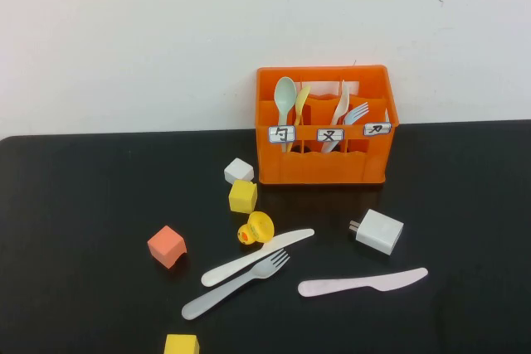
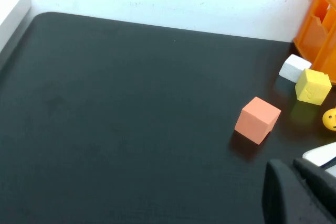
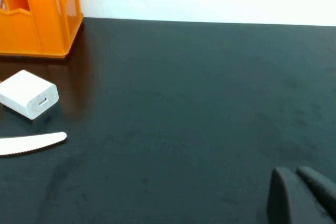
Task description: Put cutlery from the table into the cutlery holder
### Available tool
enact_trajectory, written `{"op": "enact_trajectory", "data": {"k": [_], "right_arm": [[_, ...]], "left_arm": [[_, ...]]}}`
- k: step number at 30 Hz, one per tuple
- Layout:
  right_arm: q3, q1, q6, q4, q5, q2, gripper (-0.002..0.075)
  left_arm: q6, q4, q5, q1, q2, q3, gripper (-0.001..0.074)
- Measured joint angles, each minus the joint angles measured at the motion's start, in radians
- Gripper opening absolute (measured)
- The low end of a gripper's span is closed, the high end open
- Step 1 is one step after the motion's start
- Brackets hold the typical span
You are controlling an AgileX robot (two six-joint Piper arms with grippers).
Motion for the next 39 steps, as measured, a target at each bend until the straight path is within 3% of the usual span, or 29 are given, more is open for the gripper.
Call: {"op": "enact_trajectory", "data": {"k": [39], "right_arm": [[0.0,0.0,0.0,0.0,0.0,0.0,-0.0002]], "left_arm": [[0.023,0.022,-0.021,0.0,0.0,0.0,-0.0001]]}}
